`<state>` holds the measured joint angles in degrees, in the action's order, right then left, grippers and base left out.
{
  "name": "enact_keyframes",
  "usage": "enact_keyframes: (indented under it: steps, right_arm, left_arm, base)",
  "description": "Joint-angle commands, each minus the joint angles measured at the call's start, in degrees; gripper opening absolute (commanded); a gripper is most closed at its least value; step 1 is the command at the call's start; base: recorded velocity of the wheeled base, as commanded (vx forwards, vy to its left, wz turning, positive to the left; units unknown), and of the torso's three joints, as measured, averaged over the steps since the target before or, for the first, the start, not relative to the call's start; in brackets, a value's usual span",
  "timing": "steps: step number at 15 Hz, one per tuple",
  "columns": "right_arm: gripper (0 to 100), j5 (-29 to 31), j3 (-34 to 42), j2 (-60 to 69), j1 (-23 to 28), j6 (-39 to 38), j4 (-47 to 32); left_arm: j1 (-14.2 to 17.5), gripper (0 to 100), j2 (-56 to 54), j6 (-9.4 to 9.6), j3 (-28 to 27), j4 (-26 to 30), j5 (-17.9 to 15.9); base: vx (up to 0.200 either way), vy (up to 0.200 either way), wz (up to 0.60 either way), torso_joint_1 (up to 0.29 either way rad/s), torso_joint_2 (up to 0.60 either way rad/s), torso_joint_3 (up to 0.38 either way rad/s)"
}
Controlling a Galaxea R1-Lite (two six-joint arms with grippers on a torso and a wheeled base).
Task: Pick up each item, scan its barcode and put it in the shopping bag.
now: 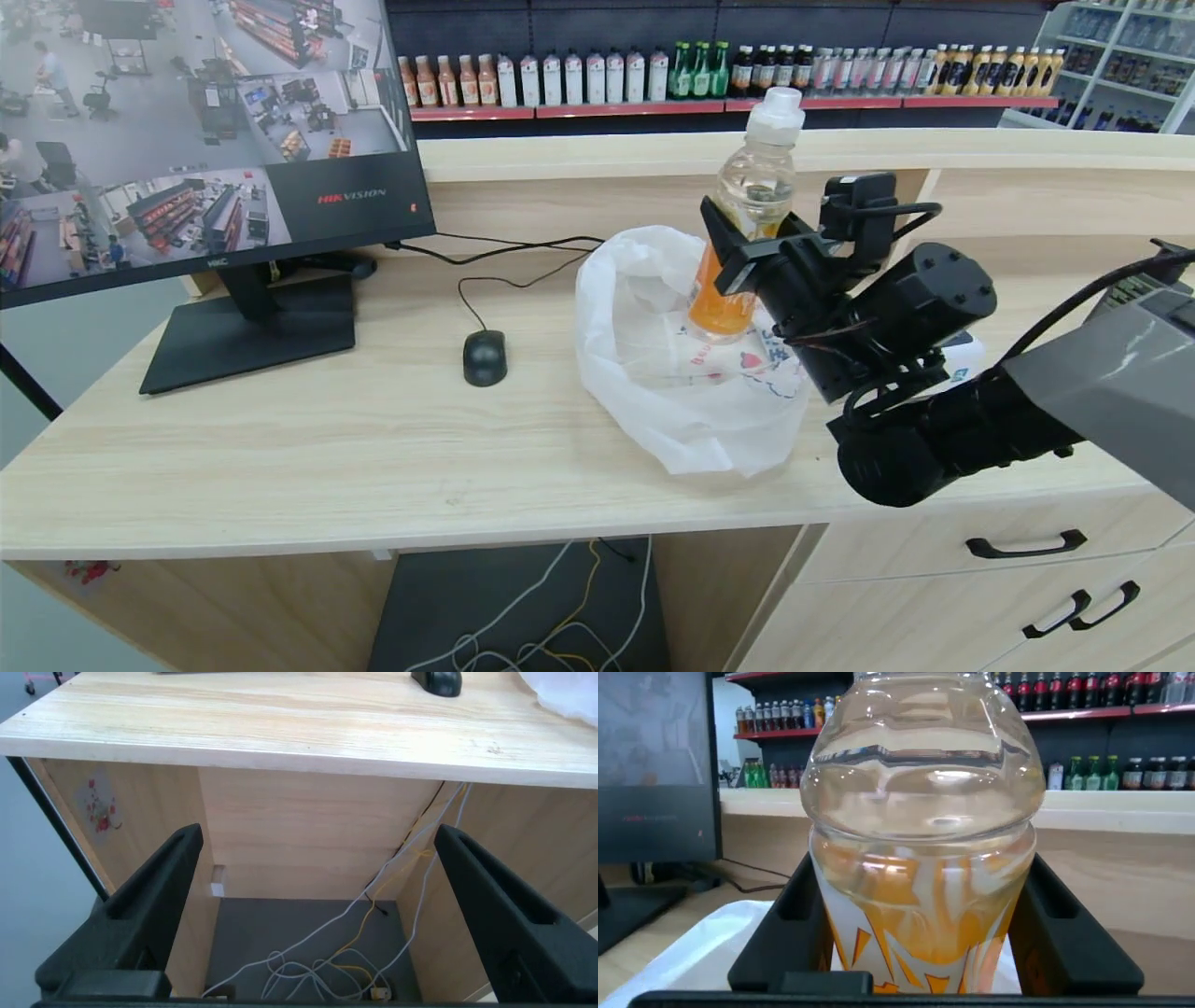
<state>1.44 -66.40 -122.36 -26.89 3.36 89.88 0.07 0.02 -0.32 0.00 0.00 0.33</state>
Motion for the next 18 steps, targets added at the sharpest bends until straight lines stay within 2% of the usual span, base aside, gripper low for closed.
enact_keyframes:
  steps: [1, 5, 18]
  right_arm:
    - [0, -0.03, -1.27, -2.8, -1.5, 0.06, 0.12]
    - [0, -0.03, -2.94, -5.79, -4.05, 0.15, 0.12]
    - [0, 0.06, -3.03, -9.83, -4.92, -0.11, 0.12]
  left_arm:
    - [0.01, 100, -0.02, -0.03, 0.0, 0.0, 0.02]
    - [0.01, 100, -0.02, -0.03, 0.0, 0.0, 0.02]
    - [0.01, 100, -0.02, -0.03, 0.0, 0.0, 0.02]
  base:
    - [0.0, 0.0, 0.0, 0.0, 0.0, 0.0]
    - [0.0, 0.0, 0.0, 0.0, 0.0, 0.0]
    - [0.0, 0.0, 0.0, 0.0, 0.0, 0.0]
